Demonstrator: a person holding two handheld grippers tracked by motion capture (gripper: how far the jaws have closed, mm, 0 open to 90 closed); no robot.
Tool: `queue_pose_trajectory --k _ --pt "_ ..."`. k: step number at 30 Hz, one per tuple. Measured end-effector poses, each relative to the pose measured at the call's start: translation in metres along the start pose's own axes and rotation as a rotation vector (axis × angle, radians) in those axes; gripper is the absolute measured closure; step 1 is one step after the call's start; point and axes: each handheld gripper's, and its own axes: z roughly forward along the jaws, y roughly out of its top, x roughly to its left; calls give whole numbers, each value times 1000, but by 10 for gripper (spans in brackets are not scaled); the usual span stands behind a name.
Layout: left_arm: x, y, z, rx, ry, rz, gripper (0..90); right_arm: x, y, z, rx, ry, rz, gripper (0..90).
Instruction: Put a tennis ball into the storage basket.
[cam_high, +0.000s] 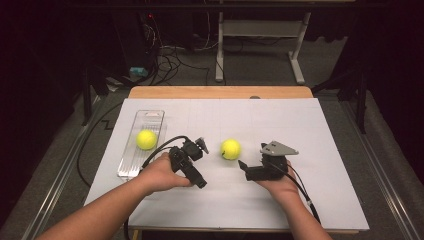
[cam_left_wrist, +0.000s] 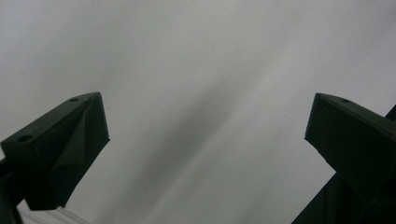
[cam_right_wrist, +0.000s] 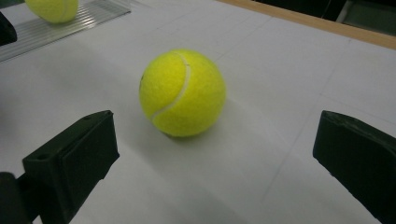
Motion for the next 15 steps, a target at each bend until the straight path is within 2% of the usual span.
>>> queue_pose_trajectory --k 5,9,15 --pt "1 1 1 1 -5 0 6 5 10 27 40 12 -12 15" --pt "0 2 1 2 -10 5 6 9 16 45 68 27 -1 34" --pt "0 2 1 8 -9 11 6 14 21 65 115 38 -1 101"
